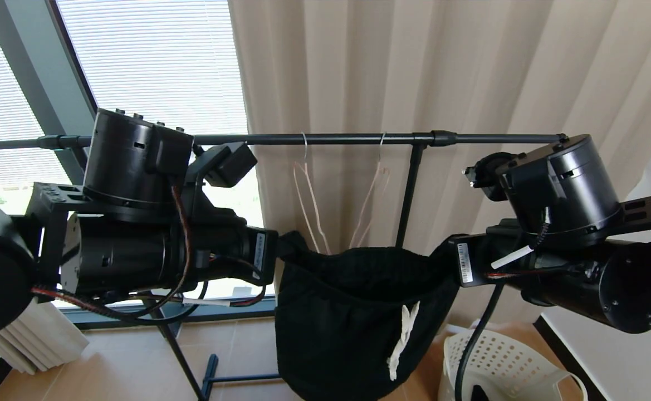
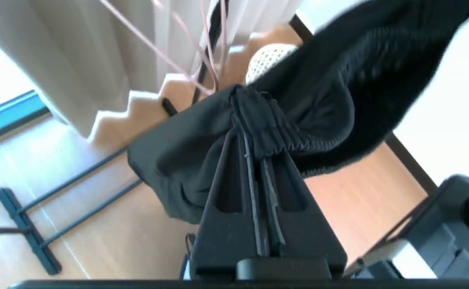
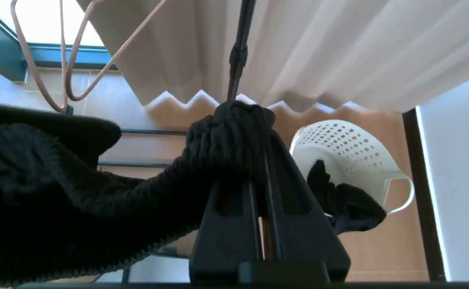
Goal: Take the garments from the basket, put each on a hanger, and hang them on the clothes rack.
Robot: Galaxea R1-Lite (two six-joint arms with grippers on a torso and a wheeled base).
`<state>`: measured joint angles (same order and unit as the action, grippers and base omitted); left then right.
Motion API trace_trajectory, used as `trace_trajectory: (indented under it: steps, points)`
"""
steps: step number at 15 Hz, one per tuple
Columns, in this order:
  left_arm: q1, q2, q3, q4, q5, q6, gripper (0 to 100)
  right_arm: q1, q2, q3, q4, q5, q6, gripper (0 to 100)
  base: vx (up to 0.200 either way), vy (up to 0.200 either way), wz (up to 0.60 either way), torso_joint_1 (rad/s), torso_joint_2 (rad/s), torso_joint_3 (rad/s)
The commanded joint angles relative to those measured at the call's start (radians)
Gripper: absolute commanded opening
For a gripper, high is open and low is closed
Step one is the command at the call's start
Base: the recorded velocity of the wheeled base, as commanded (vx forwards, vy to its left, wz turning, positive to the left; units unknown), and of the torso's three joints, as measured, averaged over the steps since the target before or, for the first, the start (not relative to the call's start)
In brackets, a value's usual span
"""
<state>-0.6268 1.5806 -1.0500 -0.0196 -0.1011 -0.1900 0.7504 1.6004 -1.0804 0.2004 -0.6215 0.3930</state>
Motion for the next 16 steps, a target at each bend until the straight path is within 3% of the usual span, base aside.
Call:
trace_trajectory:
  steps: [1,3,4,9,13,16]
  points:
    - [0.002,0.078,-0.076,0.001,0.001,0.0,0,0.001,-0.022,0.027,0.011,0.0,0.001,0,0.0,0.0,0.0,0.0,0.0,0.0]
    - [0.004,0.102,-0.11,0.001,0.003,0.0,0,0.001,-0.008,0.057,0.013,0.0,0.0,0,0.0,0.0,0.0,0.0,0.0,0.0]
    - [0.004,0.111,-0.127,0.001,0.003,0.0,0,0.001,0.003,0.063,0.017,0.0,-0.006,100,0.0,0.0,0.0,0.0,0.0,0.0]
    - [0.004,0.157,-0.226,0.003,0.027,-0.002,0,0.001,-0.059,0.223,-0.003,0.034,-0.207,100,0.0,0.0,0.0,0.0,0.0,0.0]
    - [0.004,0.16,-0.258,-0.002,0.029,-0.006,0,0.063,-0.114,0.395,-0.18,0.267,-0.332,100,0.0,0.0,0.0,0.0,0.0,0.0]
    - [0.001,0.157,-0.255,-0.002,0.029,-0.011,0,0.083,-0.116,0.491,-0.386,0.347,-0.385,100,0.0,0.0,0.0,0.0,0.0,0.0]
